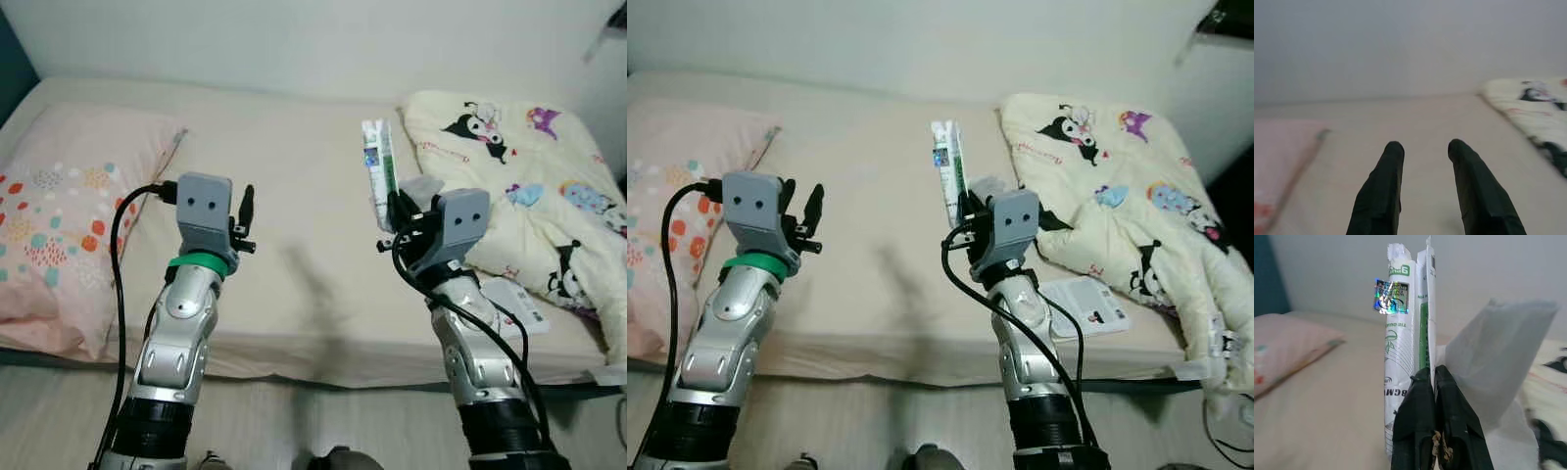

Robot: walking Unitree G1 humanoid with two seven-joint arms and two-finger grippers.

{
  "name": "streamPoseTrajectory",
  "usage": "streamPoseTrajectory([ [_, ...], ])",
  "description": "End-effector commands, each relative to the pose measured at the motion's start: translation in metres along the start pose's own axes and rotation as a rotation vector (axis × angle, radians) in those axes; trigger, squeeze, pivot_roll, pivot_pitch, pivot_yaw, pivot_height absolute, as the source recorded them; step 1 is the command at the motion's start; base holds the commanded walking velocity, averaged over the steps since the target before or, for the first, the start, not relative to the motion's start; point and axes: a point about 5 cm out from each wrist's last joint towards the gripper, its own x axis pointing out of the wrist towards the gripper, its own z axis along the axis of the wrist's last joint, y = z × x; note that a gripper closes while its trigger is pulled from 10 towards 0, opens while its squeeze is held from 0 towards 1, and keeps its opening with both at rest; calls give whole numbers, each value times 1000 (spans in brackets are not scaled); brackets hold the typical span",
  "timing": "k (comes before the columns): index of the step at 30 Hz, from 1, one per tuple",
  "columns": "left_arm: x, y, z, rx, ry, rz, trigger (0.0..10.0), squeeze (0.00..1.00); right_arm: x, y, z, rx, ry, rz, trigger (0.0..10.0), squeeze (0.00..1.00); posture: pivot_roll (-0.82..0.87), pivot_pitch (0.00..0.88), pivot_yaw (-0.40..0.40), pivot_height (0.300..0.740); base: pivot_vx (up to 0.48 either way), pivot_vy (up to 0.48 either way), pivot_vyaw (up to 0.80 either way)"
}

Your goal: Clean up the room

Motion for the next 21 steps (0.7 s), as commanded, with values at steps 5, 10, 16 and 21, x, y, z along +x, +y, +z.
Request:
streamPoseTrajectory([
  [5, 0, -1, -1, 17, 11, -9, 10000, 0, -2, -1, -2, 14, 5, -16, 10000, 0, -62, 56, -28, 720, 0, -461, 0],
  [10, 0, 0, -5, 0, 43, 0, 10000, 0, -2, 0, -3, 19, 8, -15, 10000, 0, -62, 57, -26, 720, 0, -92, 0],
  [16, 1, 0, -6, -5, 58, 1, 10000, 0, -2, 3, -4, 54, 12, 1, 10000, 0, -62, 57, -24, 720, 0, 0, 0],
  [21, 2, 0, -7, -18, 66, -5, 10000, 0, -1, 7, -3, 83, 8, 6, 10000, 0, -62, 57, -23, 720, 0, 0, 0],
])
